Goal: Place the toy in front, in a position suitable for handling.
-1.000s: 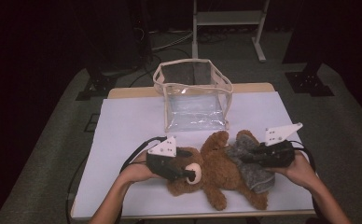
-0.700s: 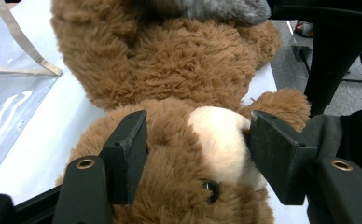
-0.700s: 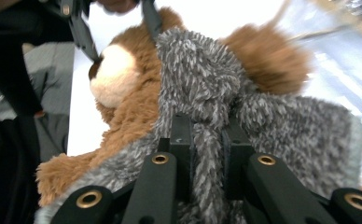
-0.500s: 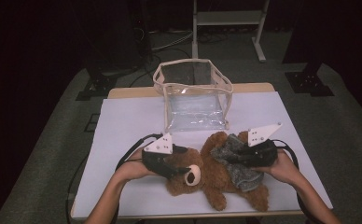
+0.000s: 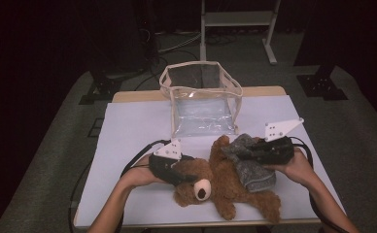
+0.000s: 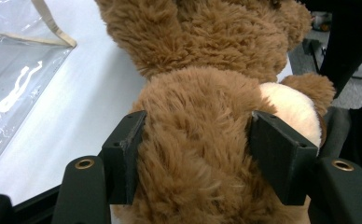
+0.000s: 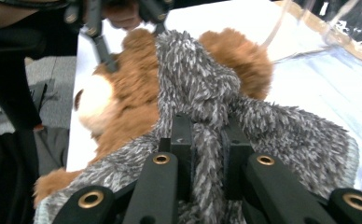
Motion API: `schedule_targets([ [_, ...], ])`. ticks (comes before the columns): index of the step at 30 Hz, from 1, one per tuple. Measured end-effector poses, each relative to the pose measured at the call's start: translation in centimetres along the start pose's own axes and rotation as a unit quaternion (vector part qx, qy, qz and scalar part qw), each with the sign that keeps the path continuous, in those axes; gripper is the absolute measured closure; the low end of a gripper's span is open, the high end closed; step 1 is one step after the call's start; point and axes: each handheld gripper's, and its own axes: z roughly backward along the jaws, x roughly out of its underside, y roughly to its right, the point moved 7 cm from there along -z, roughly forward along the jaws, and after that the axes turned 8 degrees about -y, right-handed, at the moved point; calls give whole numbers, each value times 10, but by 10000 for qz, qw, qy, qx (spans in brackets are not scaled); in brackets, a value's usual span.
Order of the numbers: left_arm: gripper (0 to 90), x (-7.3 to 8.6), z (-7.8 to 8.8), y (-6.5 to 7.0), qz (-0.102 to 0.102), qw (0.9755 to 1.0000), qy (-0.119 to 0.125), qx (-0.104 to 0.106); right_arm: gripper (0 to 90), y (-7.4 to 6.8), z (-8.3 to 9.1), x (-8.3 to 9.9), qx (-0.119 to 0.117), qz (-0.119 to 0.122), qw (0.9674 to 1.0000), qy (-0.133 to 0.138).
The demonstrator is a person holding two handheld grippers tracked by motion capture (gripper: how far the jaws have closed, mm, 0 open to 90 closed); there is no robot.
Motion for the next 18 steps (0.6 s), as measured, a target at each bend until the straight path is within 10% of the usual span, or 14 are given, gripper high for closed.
schedule_targets([
  [3, 355, 1, 1, 0, -19, 10000, -11, 12, 785, -3, -18, 9, -214, 3, 9990, -400],
  [18, 204, 5, -13, 5, 487, 9966, 154, 654, 790, -30, -17, 29, -309, 125, 9993, -157],
])
